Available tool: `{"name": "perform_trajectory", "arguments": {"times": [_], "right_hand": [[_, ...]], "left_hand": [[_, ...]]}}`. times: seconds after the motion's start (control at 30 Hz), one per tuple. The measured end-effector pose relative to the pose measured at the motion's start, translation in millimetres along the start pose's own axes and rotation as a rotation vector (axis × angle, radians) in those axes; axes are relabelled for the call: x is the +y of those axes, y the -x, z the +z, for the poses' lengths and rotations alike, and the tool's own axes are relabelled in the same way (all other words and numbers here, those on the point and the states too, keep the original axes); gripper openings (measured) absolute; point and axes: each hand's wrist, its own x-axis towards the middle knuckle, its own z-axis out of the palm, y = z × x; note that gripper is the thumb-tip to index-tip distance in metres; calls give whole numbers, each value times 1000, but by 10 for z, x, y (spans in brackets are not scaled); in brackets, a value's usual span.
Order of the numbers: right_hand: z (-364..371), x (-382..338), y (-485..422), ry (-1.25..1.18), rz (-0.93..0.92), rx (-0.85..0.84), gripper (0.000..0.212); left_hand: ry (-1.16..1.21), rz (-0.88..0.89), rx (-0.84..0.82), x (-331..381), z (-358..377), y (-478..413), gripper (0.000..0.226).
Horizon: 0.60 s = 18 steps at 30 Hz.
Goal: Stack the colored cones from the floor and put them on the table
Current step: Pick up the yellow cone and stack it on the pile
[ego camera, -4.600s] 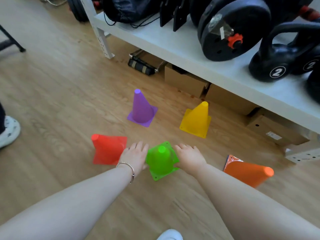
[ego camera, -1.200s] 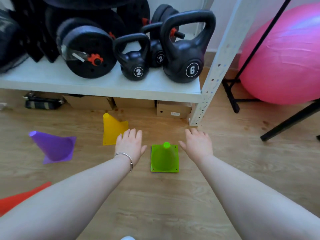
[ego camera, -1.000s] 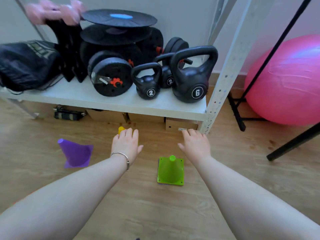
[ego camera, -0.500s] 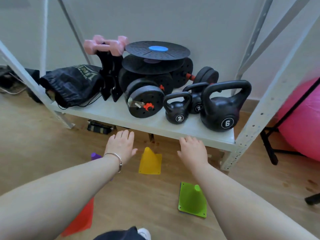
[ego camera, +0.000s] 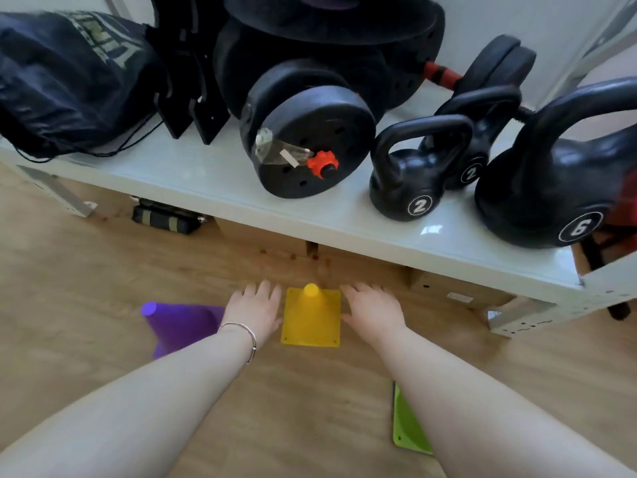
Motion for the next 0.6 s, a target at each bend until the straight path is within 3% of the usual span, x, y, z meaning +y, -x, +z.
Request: {"name": "perform_trajectory", "arguments": {"times": [0.17,0.37,0.6], "right_hand": [[252,-148,-250,-54,0,-118,54],[416,-184,-311,-261,36,-145,59],[385,-129,-221,-412,95,-117,64]], "left_hand": [[147,78,-83,80,253,-265,71],[351,83,-220,126,448,-363,62],[595,45,-191,125,378,-358,60]]}}
